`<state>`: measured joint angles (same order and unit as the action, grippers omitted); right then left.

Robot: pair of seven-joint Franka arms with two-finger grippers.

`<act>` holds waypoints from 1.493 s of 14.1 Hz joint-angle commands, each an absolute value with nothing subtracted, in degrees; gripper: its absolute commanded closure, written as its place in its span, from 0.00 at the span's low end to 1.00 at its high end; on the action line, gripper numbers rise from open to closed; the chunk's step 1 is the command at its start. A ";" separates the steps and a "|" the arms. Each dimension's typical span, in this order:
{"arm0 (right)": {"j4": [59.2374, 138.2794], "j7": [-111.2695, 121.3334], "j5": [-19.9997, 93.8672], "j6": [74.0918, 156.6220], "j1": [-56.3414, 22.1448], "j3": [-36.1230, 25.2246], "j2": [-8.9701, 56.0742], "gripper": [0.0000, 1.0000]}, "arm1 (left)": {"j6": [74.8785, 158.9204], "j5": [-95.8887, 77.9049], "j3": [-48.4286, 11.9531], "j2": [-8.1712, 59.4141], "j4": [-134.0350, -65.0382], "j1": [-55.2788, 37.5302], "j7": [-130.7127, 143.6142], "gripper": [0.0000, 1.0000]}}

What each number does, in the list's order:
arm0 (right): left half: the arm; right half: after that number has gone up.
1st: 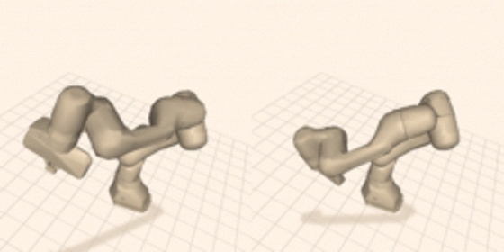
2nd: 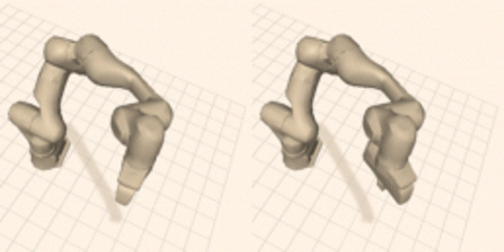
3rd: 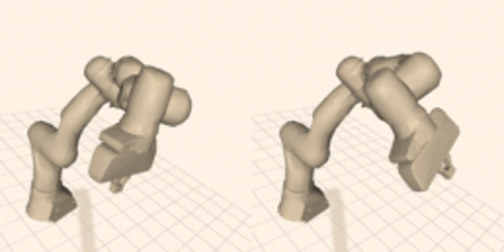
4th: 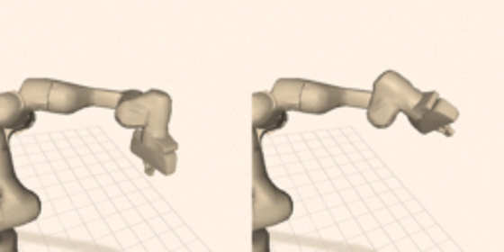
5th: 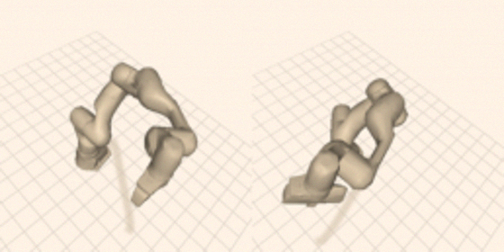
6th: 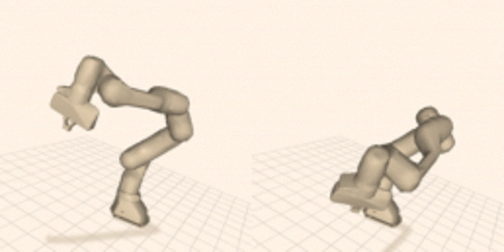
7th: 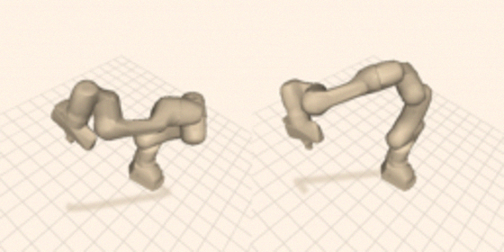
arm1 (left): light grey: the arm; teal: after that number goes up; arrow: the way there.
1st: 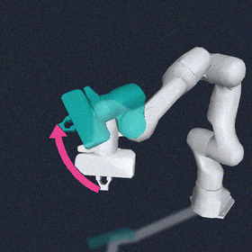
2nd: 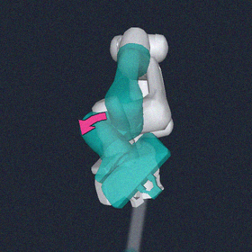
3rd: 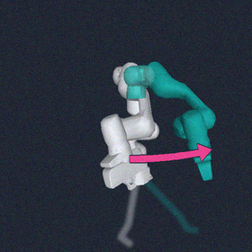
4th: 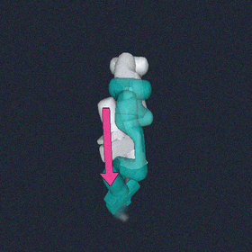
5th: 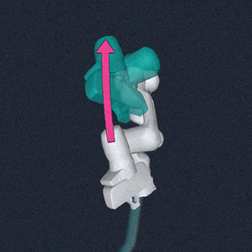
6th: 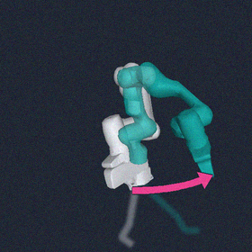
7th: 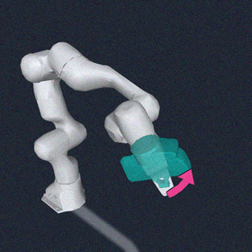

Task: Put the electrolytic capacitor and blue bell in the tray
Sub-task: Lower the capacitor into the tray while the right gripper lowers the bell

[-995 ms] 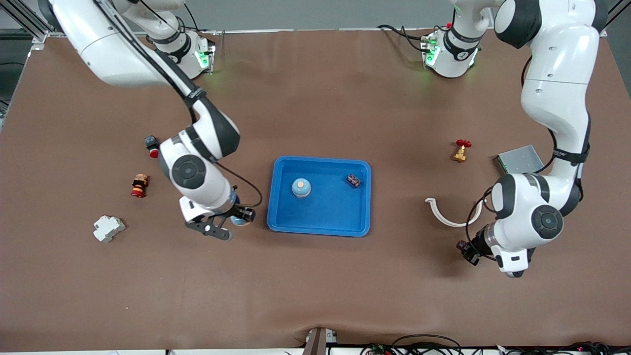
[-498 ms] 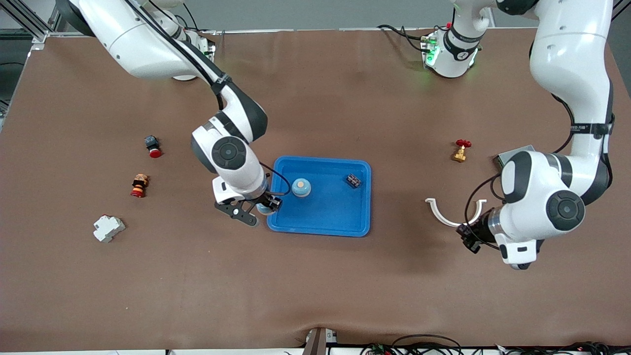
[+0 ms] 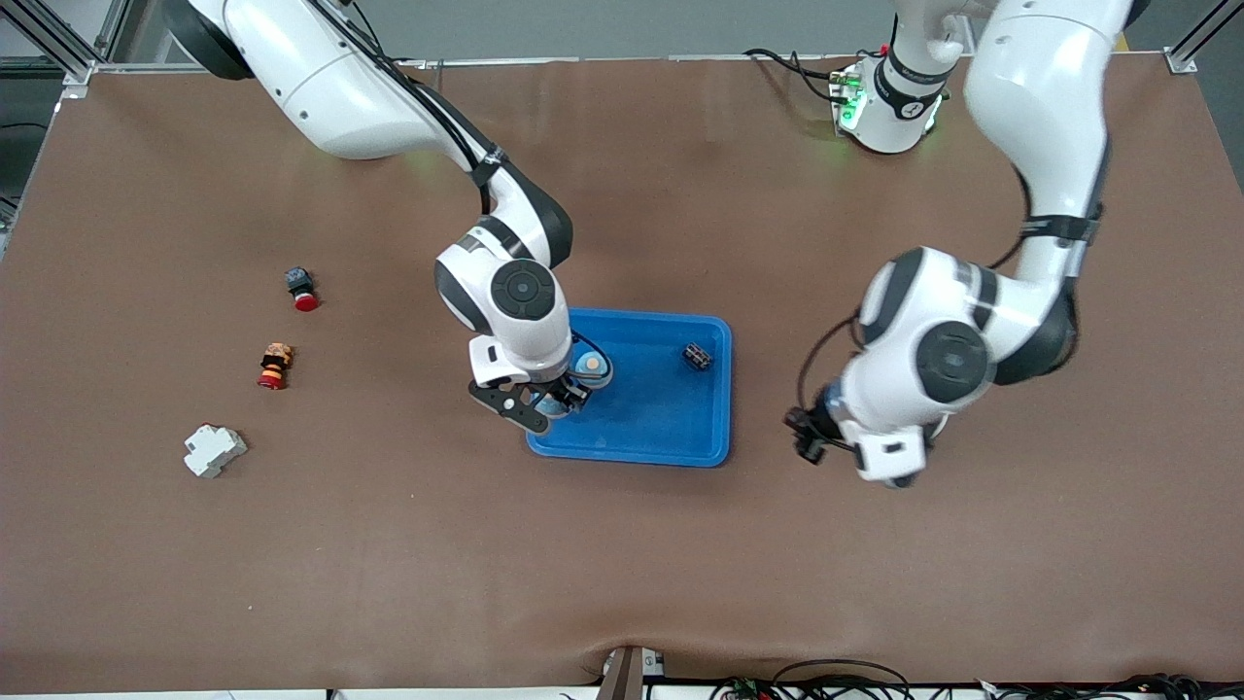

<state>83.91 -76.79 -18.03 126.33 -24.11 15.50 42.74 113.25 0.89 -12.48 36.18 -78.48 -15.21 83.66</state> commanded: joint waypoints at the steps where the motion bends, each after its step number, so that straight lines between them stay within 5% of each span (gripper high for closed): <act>1: 80.69 -79.36 -18.98 127.61 -25.40 14.24 45.43 1.00 | 116.96 0.70 -11.78 39.19 -76.64 -19.59 88.75 1.00; 9: 75.86 -82.88 -19.16 128.50 -30.76 9.94 50.44 1.00 | 127.52 2.99 -10.99 46.40 -77.08 -24.34 92.64 1.00; 21: 72.95 -87.27 -19.16 129.99 -34.45 7.21 53.96 1.00 | 128.85 3.51 -9.67 49.75 -77.17 -26.89 93.96 1.00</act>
